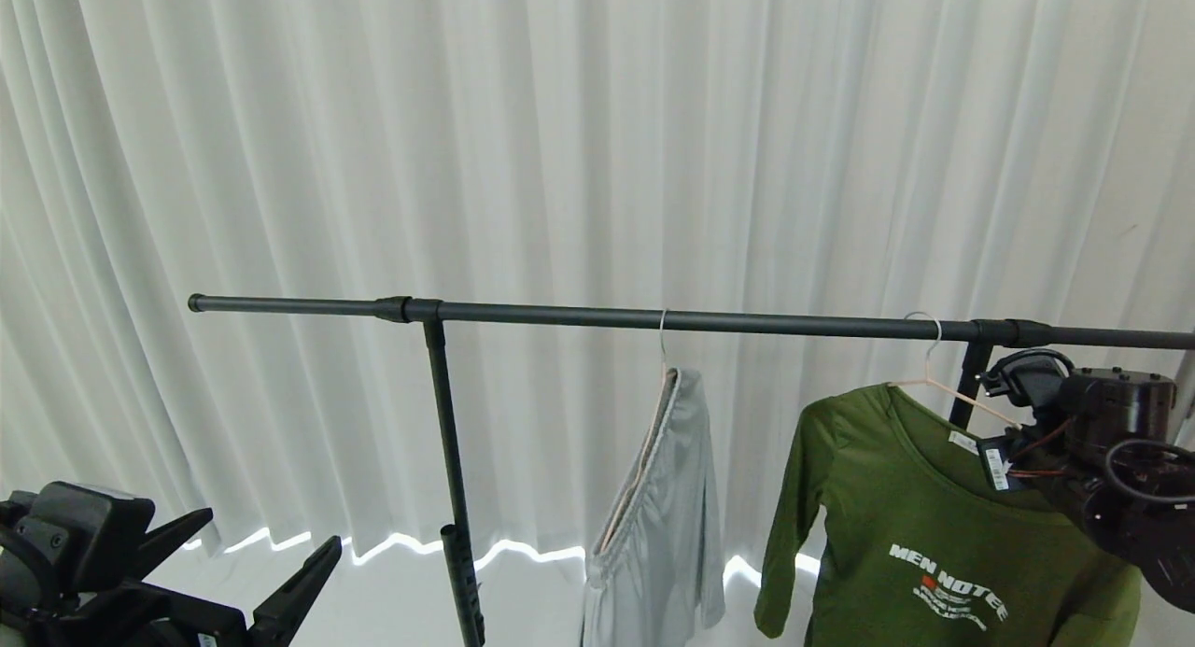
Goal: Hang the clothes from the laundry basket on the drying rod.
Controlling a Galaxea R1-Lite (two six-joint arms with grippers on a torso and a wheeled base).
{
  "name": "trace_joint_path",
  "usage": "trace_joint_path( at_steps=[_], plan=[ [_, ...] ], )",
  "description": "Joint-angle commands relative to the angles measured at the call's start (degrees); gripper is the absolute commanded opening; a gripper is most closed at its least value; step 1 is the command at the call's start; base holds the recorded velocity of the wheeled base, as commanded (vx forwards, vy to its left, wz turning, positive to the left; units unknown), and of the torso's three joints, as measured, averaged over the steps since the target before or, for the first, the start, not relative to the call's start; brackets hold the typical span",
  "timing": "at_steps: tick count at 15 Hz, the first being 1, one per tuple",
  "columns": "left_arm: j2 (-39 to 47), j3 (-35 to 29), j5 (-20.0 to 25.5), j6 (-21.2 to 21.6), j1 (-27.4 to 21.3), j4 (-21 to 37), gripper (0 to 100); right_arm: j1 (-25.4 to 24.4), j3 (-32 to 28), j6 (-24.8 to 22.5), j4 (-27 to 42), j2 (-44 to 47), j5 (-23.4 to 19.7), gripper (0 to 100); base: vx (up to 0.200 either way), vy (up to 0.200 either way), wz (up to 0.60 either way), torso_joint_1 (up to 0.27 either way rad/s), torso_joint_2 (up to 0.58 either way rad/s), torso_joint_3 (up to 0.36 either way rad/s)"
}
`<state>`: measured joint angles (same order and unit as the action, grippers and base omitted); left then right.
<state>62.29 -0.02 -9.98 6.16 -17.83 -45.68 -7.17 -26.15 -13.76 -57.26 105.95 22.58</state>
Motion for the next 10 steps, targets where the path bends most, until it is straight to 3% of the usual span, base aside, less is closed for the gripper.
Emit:
trace_joint_path(
  at_steps=[1, 3, 4, 6, 10],
  plan=[
    [0.0, 0.0, 0.0, 0.0, 0.0, 0.0, 100, -0.2, 0.0, 0.0, 0.0, -0.2, -0.2, 0, 0.0, 0.0, 0.0, 0.0, 0.0, 0.0],
    [0.0, -0.1, 0.0, 0.0, 0.0, 0.0, 100, -0.7, -0.1, 0.0, 0.0, -0.2, -0.3, 0, 0.0, 0.0, 0.0, 0.0, 0.0, 0.0],
    [-0.1, 0.0, 0.0, 0.0, 0.0, 0.0, 100, -1.0, -0.1, 0.0, -0.1, -0.4, -0.3, 100, 0.0, 0.0, 0.0, 0.0, 0.0, 0.0],
    [-0.1, 0.0, 0.0, 0.0, 0.0, 0.0, 100, -1.5, 0.0, 0.1, -0.6, -0.7, -0.3, 100, 0.0, 0.0, 0.0, 0.0, 0.0, 0.0],
    [0.0, 0.0, 0.0, 0.1, -0.1, 0.0, 100, -3.1, 0.7, 5.0, -7.0, -1.3, -0.8, 100, 0.0, 0.0, 0.0, 0.0, 0.0, 0.0]
  ],
)
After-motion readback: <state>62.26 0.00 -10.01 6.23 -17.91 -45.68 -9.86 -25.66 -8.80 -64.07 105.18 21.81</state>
